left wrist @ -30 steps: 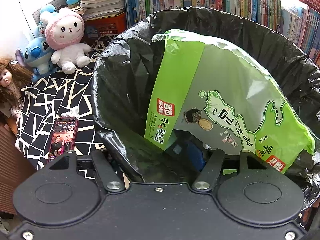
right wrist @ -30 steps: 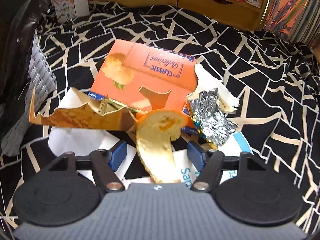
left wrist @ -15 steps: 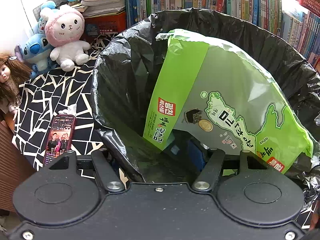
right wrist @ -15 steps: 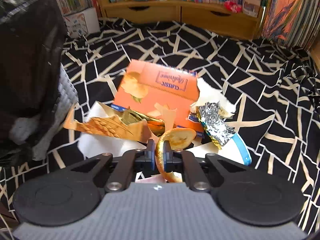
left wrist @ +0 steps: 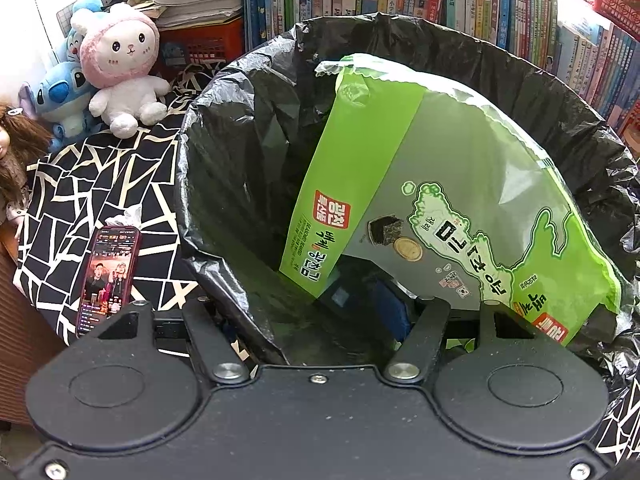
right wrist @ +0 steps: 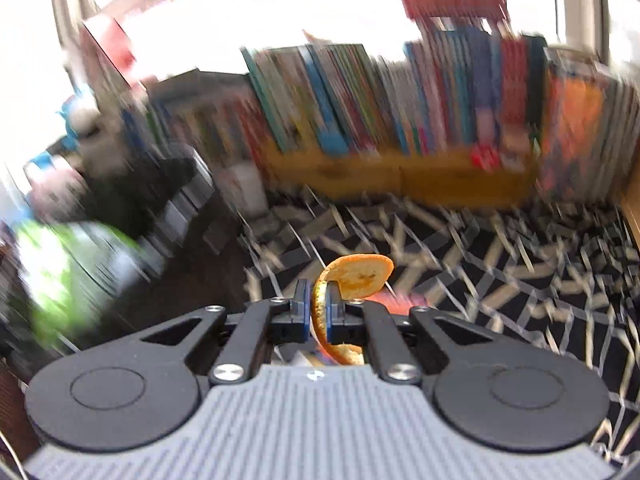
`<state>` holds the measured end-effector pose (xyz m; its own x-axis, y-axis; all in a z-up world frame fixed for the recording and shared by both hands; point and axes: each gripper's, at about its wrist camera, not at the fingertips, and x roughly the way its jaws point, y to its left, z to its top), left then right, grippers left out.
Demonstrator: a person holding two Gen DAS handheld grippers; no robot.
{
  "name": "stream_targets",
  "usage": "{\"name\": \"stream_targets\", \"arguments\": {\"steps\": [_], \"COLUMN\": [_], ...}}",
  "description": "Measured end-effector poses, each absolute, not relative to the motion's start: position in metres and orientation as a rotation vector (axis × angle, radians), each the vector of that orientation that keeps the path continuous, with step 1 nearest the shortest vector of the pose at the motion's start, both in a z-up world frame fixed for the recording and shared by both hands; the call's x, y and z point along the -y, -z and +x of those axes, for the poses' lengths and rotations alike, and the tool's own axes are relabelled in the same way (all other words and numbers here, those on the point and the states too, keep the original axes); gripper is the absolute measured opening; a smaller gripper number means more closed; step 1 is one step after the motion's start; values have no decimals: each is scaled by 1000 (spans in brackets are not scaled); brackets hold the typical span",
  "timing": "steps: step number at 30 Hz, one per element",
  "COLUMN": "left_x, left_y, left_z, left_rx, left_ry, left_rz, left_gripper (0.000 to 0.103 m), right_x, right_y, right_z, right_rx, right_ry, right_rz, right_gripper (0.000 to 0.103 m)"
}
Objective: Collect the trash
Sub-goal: 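Carry the bread crust with the right tool into the bin and release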
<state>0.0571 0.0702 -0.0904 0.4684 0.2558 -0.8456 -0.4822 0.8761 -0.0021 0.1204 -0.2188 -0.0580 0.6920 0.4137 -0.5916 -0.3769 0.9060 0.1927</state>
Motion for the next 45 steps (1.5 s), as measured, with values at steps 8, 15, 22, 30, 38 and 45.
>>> {"name": "stream_targets", "arguments": {"steps": [8,15,22,30,38,45], "left_x": [-72,-71,-70,-70,-69,-69], "left_y": [92,92,92,90,90,90], "left_z": [56,56,55,55,55,55], "left_rx": [-983,-981,-977,-972,-970,-970], "left_ry": [-450,-449,-450,-455,-458,-459], "left_rz": [-267,-271,-274,-273,-272,-271], "left_gripper": [65,65,65,65,66,66], "right_x": [176,123,106,121,141,165], "right_y": [-8,-2,7,5,3,9], "right_z": [118,119,110,109,107,104], "right_rx": [-536,-573,-611,-595,-555,-515], "right_ry": [-654,-756,-780,-744,-666,-568], "right_rz": [138,64,32,40,36,35], "right_gripper": [10,11,39,57,72,83]}}
